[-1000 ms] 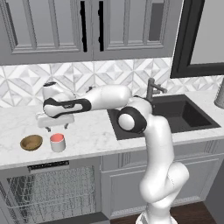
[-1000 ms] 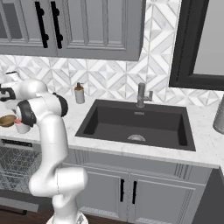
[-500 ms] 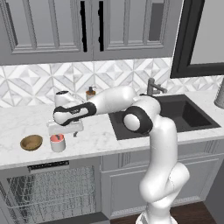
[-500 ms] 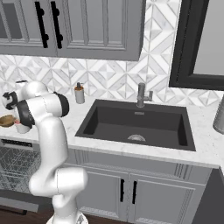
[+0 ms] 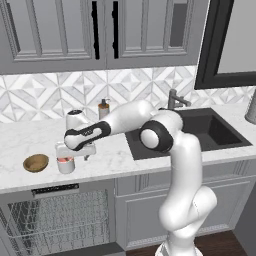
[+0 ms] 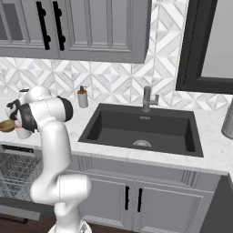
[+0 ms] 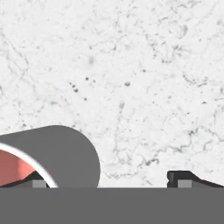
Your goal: Pick up the cup and bowl from the counter, place them in the dishwasher, and close the dishwasher door.
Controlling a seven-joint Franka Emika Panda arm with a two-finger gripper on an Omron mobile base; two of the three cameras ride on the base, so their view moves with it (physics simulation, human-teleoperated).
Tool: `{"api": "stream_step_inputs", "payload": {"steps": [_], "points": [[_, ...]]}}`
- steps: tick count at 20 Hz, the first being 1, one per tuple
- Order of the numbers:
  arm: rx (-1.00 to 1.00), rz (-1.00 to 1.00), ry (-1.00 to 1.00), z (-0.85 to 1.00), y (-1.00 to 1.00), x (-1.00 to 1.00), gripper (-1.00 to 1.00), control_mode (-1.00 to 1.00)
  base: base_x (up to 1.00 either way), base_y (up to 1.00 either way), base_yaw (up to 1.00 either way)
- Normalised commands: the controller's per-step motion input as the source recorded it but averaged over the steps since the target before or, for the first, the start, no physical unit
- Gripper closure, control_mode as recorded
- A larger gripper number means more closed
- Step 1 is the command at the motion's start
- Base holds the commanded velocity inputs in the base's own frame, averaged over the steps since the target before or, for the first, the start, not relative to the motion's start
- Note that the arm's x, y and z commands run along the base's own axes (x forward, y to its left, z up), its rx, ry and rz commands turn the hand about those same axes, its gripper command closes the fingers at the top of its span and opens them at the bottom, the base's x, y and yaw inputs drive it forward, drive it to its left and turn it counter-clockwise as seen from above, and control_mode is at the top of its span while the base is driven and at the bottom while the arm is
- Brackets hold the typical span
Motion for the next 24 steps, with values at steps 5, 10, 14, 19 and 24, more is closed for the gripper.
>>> {"api": "stream_step_inputs", "payload": {"steps": [5, 10, 14, 19, 24], "points": [[0.01, 0.0, 0.0, -0.18, 0.1, 0.0, 1.0, -1.0, 0.0, 0.0, 0.0], [0.0, 0.0, 0.0, -0.01, 0.0, 0.0, 1.0, -1.0, 0.0, 0.0, 0.0], [0.0, 0.0, 0.0, 0.0, 0.03, -0.01, 1.0, -1.0, 0.0, 0.0, 0.0], [0.0, -0.08, 0.0, 0.0, -0.09, -0.3, 1.0, -1.0, 0.0, 0.0, 0.0], [-0.05, -0.03, -0.07, 0.23, -0.11, -0.9, 1.0, -1.0, 0.0, 0.0, 0.0]]}}
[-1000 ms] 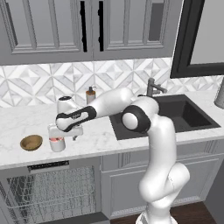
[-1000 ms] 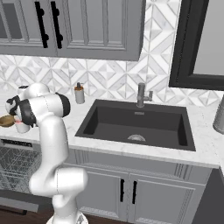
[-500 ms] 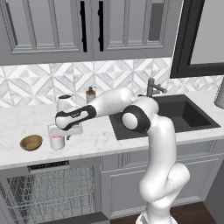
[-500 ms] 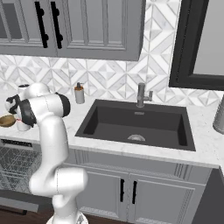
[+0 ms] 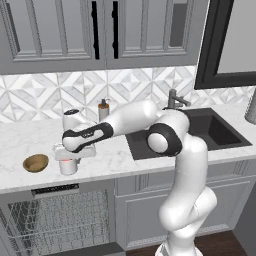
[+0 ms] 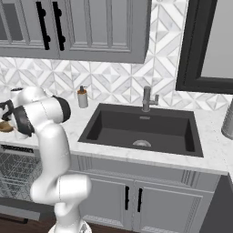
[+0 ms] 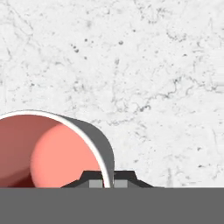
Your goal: Pick up the cup and bowl from the counter, place them in the dishwasher, and close the dishwasher door.
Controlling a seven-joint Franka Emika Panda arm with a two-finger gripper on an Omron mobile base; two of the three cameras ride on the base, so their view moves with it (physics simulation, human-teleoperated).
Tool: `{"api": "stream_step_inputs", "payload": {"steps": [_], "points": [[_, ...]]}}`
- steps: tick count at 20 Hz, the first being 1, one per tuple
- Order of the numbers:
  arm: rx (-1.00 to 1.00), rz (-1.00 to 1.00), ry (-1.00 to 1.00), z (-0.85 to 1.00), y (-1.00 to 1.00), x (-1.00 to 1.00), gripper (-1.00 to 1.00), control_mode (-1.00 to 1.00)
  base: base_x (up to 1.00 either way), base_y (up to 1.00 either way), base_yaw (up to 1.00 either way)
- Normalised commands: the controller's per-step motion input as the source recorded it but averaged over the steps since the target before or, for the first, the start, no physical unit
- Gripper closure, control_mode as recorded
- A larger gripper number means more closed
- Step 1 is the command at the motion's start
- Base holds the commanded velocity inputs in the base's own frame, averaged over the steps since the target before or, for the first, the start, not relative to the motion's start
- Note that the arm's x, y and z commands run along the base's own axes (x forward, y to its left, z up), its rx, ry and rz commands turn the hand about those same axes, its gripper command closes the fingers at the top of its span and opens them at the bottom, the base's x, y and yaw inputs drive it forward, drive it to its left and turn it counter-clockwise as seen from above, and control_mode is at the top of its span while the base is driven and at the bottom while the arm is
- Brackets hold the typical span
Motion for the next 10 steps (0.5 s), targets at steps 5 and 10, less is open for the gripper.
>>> {"api": "stream_step_inputs", "payload": {"steps": [5, 10], "points": [[-0.28, 0.11, -0.02, 0.17, 0.74, -0.93, 1.0, -1.0, 0.0, 0.0, 0.0], [-0.31, 0.09, -0.09, -0.07, 0.88, -0.72, 1.0, -1.0, 0.0, 0.0, 0.0]]}}
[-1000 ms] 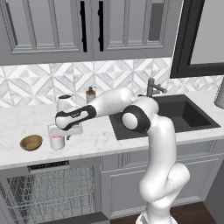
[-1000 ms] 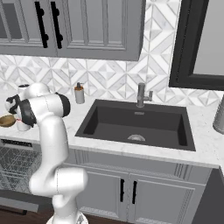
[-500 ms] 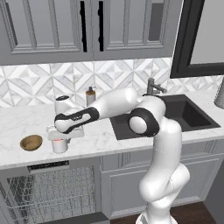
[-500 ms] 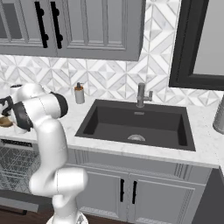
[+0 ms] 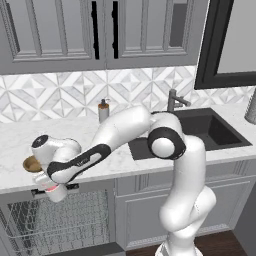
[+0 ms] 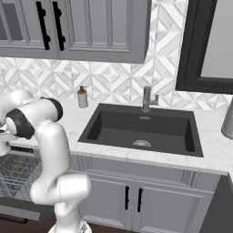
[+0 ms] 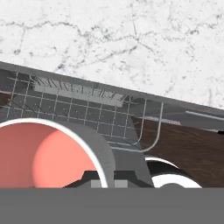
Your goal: Pick up the cup and bowl from the counter, place them in the dishwasher, and close the dishwasher door.
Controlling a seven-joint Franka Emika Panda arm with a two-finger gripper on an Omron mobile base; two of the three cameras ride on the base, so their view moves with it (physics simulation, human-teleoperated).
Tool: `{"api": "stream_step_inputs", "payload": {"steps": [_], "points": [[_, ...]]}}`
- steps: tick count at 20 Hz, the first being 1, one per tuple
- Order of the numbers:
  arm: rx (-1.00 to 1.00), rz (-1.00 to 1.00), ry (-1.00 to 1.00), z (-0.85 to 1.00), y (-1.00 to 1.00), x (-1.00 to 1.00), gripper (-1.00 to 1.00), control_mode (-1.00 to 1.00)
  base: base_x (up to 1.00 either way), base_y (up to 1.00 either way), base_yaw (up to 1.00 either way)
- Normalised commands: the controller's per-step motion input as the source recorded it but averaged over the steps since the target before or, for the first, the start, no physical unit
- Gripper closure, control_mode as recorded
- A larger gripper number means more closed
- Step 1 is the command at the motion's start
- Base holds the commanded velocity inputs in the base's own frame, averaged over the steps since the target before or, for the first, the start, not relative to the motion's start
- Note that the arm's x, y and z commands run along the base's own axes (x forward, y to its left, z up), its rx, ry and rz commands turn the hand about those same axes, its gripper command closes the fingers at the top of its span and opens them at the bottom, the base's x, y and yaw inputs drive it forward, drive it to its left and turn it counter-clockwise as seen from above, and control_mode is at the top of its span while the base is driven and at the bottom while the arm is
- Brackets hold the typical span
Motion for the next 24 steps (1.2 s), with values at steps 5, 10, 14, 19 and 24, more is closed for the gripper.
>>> {"api": "stream_step_inputs", "payload": {"steps": [5, 10, 14, 19, 24], "points": [[-0.01, 0.01, -0.1, -0.02, 0.2, -0.33, 1.0, -1.0, 0.0, 0.0, 0.0], [-0.03, 0.0, -0.19, -0.19, 0.12, -0.02, 1.0, -1.0, 0.0, 0.0, 0.0], [-0.06, 0.0, -0.12, -0.58, 0.04, -0.01, 1.0, -1.0, 0.0, 0.0, 0.0], [-0.02, 0.0, 0.0, -0.69, 0.17, -0.08, 1.0, -1.0, 0.0, 0.0, 0.0], [0.05, 0.0, -0.03, -0.5, -0.03, -0.03, 1.0, -1.0, 0.0, 0.0, 0.0]]}}
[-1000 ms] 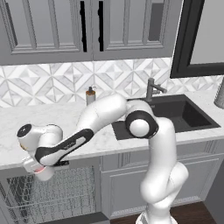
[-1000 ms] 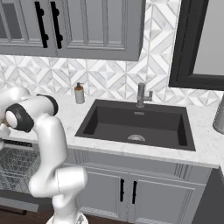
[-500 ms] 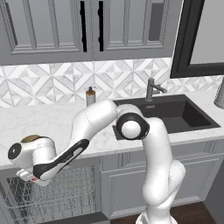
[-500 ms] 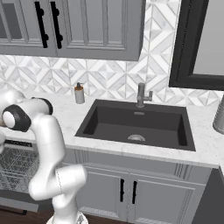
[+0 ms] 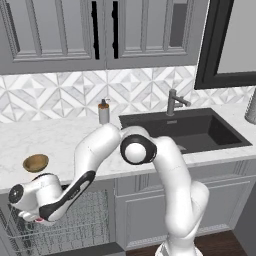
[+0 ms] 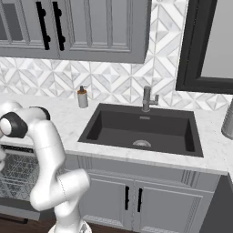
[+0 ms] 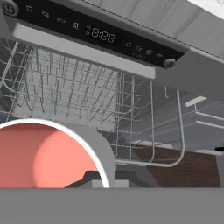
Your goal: Pick up the cup and bowl from the counter, place them in the dishwasher, and close the dishwasher door.
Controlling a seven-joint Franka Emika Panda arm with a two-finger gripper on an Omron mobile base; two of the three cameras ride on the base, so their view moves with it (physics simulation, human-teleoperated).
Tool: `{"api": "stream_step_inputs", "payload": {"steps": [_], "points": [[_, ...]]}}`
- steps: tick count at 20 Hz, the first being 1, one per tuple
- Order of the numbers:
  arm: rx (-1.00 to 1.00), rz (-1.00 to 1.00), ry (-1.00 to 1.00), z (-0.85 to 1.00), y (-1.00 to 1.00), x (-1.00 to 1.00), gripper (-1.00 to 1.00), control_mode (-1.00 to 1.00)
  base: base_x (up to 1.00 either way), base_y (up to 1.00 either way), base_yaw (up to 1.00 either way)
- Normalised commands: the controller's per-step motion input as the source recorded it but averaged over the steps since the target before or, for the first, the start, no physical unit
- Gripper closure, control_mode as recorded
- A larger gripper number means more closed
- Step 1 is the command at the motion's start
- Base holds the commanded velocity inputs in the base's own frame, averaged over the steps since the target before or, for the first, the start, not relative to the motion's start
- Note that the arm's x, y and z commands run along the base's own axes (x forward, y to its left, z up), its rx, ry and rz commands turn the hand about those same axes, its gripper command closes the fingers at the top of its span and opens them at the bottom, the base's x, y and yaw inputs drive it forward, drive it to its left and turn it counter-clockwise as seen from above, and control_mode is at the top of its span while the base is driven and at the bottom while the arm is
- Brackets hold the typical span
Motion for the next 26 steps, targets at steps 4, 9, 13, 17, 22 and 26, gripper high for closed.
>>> {"api": "stream_step_inputs", "payload": {"steps": [4, 9, 13, 17, 22, 26], "points": [[0.06, -0.04, -0.03, -0.31, 0.04, 0.0, 1.0, -1.0, 0.0, 0.0, 0.0], [0.09, -0.05, -0.09, -0.09, 0.0, 0.11, 1.0, -1.0, 0.0, 0.0, 0.0], [0.1, -0.02, -0.15, 0.0, -0.01, 0.25, 1.0, -1.0, 0.0, 0.0, 0.0], [0.05, -0.01, -0.06, -0.15, 0.0, 0.27, 1.0, -1.0, 0.0, 0.0, 0.0], [0.0, -0.01, 0.0, -0.48, -0.11, 0.09, 1.0, -1.0, 0.0, 0.0, 0.0], [0.0, 0.0, 0.0, -0.37, -0.22, 0.09, 1.0, -1.0, 0.0, 0.0, 0.0]]}}
